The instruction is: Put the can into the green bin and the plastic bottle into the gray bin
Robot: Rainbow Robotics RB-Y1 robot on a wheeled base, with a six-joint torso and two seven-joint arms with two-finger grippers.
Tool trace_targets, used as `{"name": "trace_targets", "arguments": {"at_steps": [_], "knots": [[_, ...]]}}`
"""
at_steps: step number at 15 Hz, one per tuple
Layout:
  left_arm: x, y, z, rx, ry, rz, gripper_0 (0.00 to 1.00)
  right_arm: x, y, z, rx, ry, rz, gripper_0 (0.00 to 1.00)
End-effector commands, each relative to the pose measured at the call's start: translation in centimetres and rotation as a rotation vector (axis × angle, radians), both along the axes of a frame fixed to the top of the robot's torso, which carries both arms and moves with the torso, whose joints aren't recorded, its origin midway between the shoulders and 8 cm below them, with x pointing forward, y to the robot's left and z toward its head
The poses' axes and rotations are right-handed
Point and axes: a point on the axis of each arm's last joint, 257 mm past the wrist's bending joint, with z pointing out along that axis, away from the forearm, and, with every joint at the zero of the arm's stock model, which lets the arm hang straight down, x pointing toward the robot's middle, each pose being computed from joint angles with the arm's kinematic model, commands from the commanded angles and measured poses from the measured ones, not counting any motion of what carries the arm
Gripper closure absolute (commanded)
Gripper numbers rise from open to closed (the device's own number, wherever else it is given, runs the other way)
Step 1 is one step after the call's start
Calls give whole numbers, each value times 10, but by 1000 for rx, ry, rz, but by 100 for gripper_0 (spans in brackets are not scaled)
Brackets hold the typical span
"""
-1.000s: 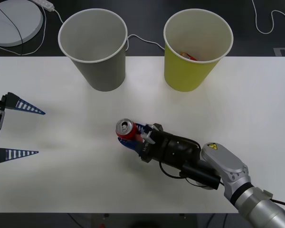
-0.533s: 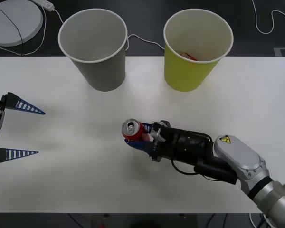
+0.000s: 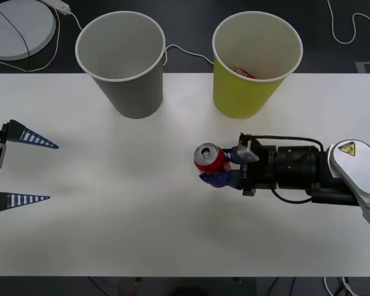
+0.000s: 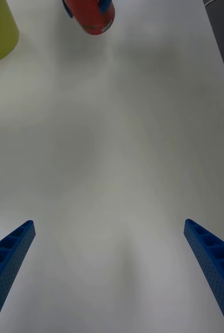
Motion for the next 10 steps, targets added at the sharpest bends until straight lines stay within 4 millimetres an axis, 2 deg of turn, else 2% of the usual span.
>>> {"name": "trace_targets", "arguments": {"at_steps": [1,6,10], "knots": [[0,0,0,0,0,0,0,3,-41,24,-71,61,-33,100],[0,0,0,0,0,0,0,-3,-104,61,-129,200,-120,100],[0,0,0,0,0,0,0,-4,-126,87,-156,270,-213,100]]}}
